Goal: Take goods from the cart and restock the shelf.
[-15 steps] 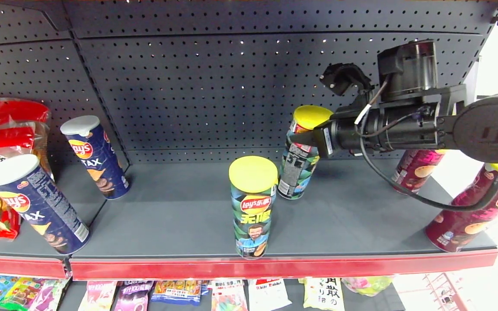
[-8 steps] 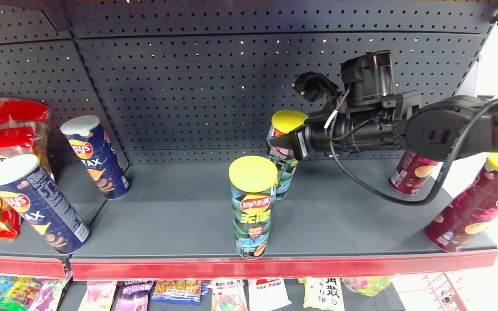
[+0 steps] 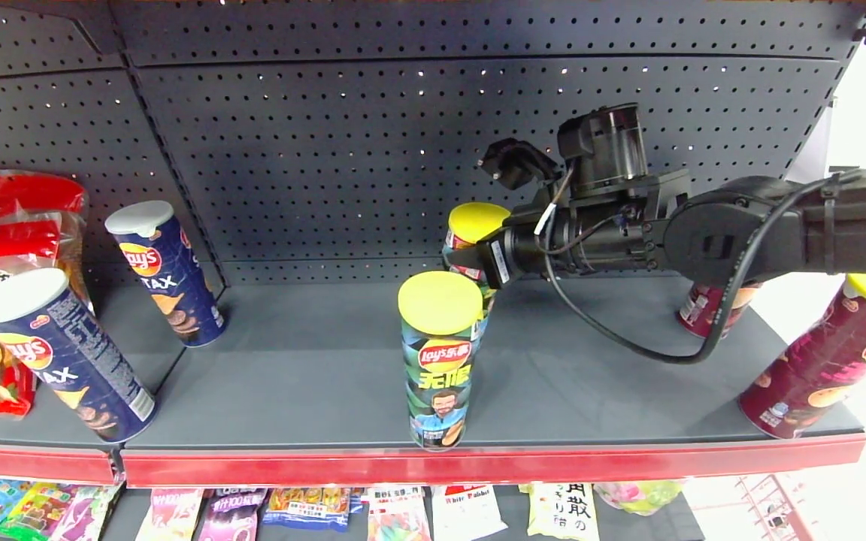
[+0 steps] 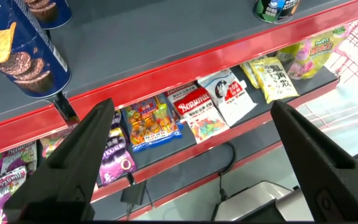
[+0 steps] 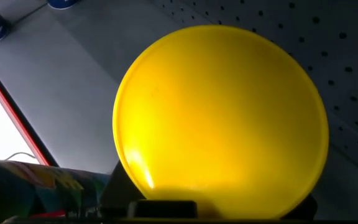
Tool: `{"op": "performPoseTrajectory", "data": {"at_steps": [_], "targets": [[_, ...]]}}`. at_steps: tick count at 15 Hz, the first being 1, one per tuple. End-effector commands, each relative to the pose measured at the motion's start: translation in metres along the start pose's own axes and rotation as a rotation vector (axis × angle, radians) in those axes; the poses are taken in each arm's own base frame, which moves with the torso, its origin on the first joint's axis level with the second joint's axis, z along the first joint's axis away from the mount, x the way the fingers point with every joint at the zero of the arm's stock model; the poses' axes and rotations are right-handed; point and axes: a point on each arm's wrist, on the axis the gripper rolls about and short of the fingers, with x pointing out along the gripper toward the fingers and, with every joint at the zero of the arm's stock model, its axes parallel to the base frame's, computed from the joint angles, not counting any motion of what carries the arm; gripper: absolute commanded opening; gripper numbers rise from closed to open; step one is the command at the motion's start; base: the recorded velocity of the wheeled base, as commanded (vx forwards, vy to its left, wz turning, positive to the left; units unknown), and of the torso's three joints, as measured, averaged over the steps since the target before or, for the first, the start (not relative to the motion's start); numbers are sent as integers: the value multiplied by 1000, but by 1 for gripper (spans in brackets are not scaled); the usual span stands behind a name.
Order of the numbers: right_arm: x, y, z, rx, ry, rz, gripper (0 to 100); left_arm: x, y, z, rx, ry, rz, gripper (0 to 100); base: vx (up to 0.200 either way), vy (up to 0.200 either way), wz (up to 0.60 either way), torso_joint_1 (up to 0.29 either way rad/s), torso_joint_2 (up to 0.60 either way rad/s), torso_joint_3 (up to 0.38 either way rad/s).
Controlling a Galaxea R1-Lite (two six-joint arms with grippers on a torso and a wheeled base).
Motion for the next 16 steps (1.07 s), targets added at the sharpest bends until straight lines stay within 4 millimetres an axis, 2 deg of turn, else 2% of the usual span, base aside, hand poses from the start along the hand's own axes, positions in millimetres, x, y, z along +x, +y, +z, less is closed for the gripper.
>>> {"op": "performPoseTrajectory", "data": {"at_steps": [1,9,10,16], "targets": [[1,2,0,-5,1,5,0,0,0,0,0,4,-2,100,0,0,0,0,0,0],[7,5,-4,-21,17,14,0,1,0,-1,-1,5,-2,100,0,0,0,0,0,0],[7,5,-5,-21,19,13,100,1,0,-1,-1,5,-2,100,0,0,0,0,0,0],[6,5,-1,-32,4,6,100,1,0,-5,-1,7,-2,100,0,0,0,0,0,0]]}}
